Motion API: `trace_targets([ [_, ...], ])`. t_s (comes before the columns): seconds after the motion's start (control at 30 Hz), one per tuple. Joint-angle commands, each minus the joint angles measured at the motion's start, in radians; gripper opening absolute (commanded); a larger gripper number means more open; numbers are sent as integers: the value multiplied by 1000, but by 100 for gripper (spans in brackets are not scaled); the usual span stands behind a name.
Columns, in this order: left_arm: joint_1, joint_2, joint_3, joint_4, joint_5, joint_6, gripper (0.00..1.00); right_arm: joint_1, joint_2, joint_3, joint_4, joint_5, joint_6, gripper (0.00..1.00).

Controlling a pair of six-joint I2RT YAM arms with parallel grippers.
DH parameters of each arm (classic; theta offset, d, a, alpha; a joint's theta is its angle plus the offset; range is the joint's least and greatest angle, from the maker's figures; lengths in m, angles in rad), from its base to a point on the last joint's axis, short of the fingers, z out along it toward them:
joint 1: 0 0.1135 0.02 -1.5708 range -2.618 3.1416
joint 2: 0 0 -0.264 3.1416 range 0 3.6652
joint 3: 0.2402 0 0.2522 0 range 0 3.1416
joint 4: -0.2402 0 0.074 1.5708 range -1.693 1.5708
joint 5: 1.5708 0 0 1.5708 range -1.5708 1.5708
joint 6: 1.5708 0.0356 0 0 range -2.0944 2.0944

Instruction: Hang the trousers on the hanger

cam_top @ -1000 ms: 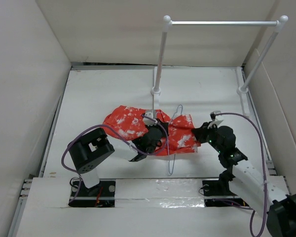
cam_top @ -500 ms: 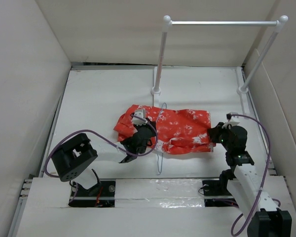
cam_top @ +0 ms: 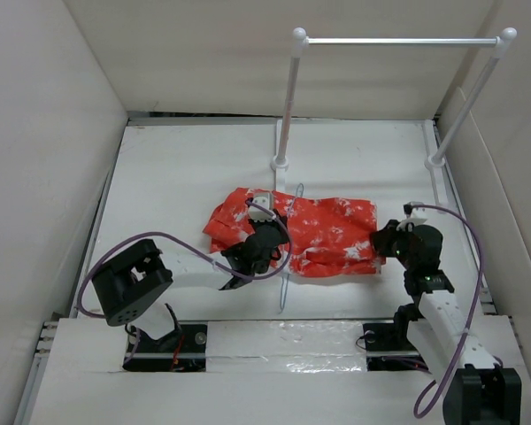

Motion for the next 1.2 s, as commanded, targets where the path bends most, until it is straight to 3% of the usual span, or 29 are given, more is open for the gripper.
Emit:
trace_targets([
  [0.0, -7, -77, 39, -26, -29, 8, 0, -4, -39, 27, 44, -15, -16, 24],
  [0.03, -7, -97, 38, -24, -28, 1, 0, -4, -50, 37, 12, -20, -22, 36],
  [0.07, -7, -139, 38, -26, -26, 1, 0, -4, -75, 65, -7, -30, -33, 62],
  [0.13, -7, -193, 51, -33, -23, 17, 0, -4, -116, 104, -56, -64, -42, 83],
  [0.23, -7, -242, 79, -52, 3, 28, 0, 37, -139, 187, -102, -93, -50, 92],
  [0.37, -7, -263, 119, -41, 38, 47, 0, 214, -113, 261, -78, -55, 7, 89],
  [0.43, -7, -253, 168, -81, 40, 57, 0, 317, -86, 264, 17, 0, 75, 85],
  [0.47, -7, -249, 177, -82, 51, 57, 0, 435, -72, 268, 39, 31, 90, 74],
  [0.53, -7, -247, 191, -82, 60, 56, 0, 553, -17, 291, 77, 147, 108, 62],
  [0.57, -7, -240, 199, -85, 57, 59, 0, 660, 6, 319, 89, 183, 110, 32],
  [0.6, -7, -235, 217, -104, 54, 61, 0, 708, 32, 331, 103, 218, 115, 21],
  [0.63, -7, -233, 223, -110, 49, 64, 0, 748, 61, 343, 129, 261, 115, 18],
  [0.73, -7, -238, 228, -112, 52, 61, 0, 845, 177, 386, 161, 299, 136, 26],
  [0.77, -7, -241, 231, -112, 60, 59, 0, 861, 200, 386, 184, 307, 148, 39],
  [0.87, -7, -235, 255, -128, 57, 70, 0, 891, 249, 353, 307, 310, 191, 53],
  [1.07, -7, -233, 268, -131, 74, 64, 0, 902, 341, 346, 373, 283, 240, 53],
  [1.17, -7, -227, 289, -154, 81, 68, 0, 911, 388, 337, 419, 273, 273, 44],
])
